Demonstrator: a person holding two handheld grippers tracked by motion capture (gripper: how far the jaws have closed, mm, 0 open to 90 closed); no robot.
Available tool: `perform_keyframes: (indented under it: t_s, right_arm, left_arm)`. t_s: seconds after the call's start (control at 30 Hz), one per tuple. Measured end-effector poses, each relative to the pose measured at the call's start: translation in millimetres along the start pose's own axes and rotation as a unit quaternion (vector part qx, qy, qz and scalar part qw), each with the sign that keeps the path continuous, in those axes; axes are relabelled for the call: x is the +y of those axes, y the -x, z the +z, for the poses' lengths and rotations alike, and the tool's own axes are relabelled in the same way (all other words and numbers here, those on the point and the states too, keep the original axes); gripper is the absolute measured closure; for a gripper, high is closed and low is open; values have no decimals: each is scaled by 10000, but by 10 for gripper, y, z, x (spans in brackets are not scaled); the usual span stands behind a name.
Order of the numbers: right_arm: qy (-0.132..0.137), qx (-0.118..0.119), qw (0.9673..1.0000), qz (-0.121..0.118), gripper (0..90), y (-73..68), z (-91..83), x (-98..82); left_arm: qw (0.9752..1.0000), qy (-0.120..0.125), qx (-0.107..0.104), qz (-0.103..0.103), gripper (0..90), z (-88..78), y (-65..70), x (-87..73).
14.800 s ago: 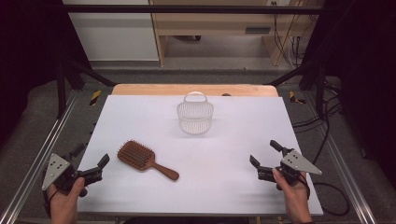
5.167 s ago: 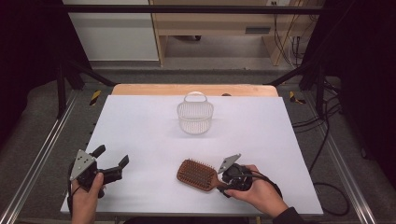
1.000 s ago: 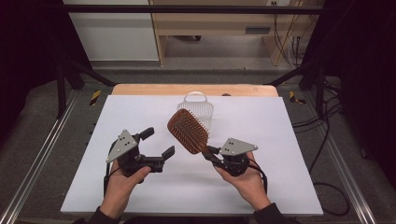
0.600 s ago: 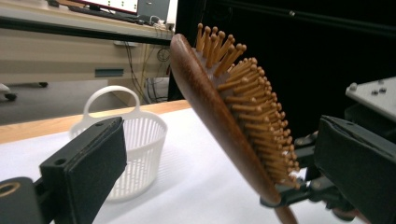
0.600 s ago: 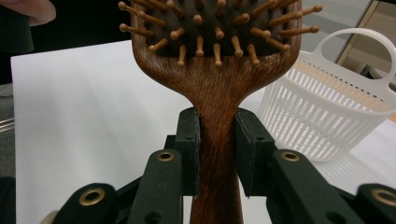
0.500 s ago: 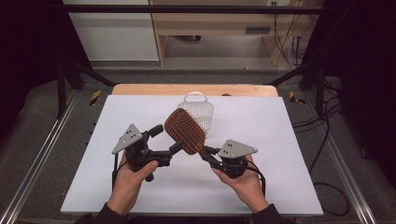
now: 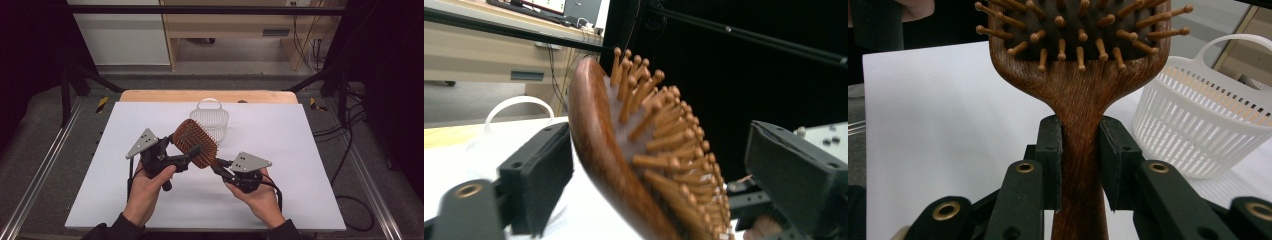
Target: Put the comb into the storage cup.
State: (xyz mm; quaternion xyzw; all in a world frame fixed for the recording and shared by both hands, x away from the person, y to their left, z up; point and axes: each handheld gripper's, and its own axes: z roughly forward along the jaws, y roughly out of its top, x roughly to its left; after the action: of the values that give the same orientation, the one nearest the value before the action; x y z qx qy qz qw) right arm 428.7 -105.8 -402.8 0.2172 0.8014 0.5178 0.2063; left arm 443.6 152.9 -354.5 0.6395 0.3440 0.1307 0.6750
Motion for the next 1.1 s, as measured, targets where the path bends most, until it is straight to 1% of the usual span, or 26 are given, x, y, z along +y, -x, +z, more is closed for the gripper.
perform_keyframes:
  t_s: [0.07, 0.13, 0.17, 0.23, 0.3, 0.37, 0.4, 0.43, 0.47, 0.5, 0.53, 0.6, 0.63, 0.73, 0.77, 0.9, 1.0, 1.1]
  right_arm:
    - [-14, -13, 10000, -49, 729, -20, 9, 1]
    - [4, -7, 10000, -42, 729, -27, 11, -1]
    - [11, -16, 10000, -38, 729, -28, 11, 0]
    - [15, -22, 10000, -35, 729, -27, 11, 0]
    - [30, -32, 10000, -23, 729, -29, 14, -2]
    - [33, -36, 10000, -24, 729, -43, 22, -4]
    - [38, -24, 10000, -19, 729, -51, 27, -4]
    - [43, 2, 10000, -15, 728, -62, 39, -7]
    - [43, 2, 10000, -15, 728, -62, 39, -7]
    - [21, 2, 10000, -16, 728, -65, 50, -17]
    - [21, 2, 10000, -16, 728, -65, 50, -17]
    - [10, 31, 10000, 11, 728, -68, 63, -29]
    - [-4, 32, 10000, 24, 728, -71, 69, -33]
    - [-7, 42, 10000, 63, 727, -86, 85, -44]
    - [-8, 44, 10000, 79, 726, -94, 95, -52]
    - [2, 67, 9999, 89, 726, -100, 107, -55]
    - [12, 89, 9999, 116, 724, -108, 113, -58]
    - [8, 104, 9998, 150, 724, -109, 120, -70]
  left_arm:
    - [9999, 62, 45, -71, 210, 16, -2, 8]
    - [9999, 99, 99, -69, 241, 24, 1, 15]
    - [9997, 142, 119, -187, 252, 29, 1, 17]
    - [9995, 148, 137, -225, 264, 33, -2, 17]
    - [9992, 161, 177, -323, 299, 45, -9, 16]
    - [9988, 161, 176, -427, 314, 59, -16, 13]
    - [9986, 143, 191, -465, 338, 62, -18, 11]
    - [9981, 117, 219, -571, 368, 62, -21, 10]
    - [9981, 117, 219, -571, 383, 62, -21, 10]
    - [9969, 92, 252, -742, 400, 53, -28, 12]
    - [9969, 92, 252, -742, 417, 53, -28, 12]
    - [9956, 94, 270, -890, 431, 48, -34, 8]
    - [9953, 104, 260, -928, 447, 46, -32, 7]
    - [9953, 104, 274, -920, 483, 44, -7, 11]
    - [9956, 101, 292, -889, 488, 42, 4, 12]
    - [9959, 111, 351, -831, 496, 35, 45, 22]
    - [9963, 88, 340, -781, 506, 40, 65, 31]
    - [9971, 53, 337, -687, 509, 48, 88, 35]
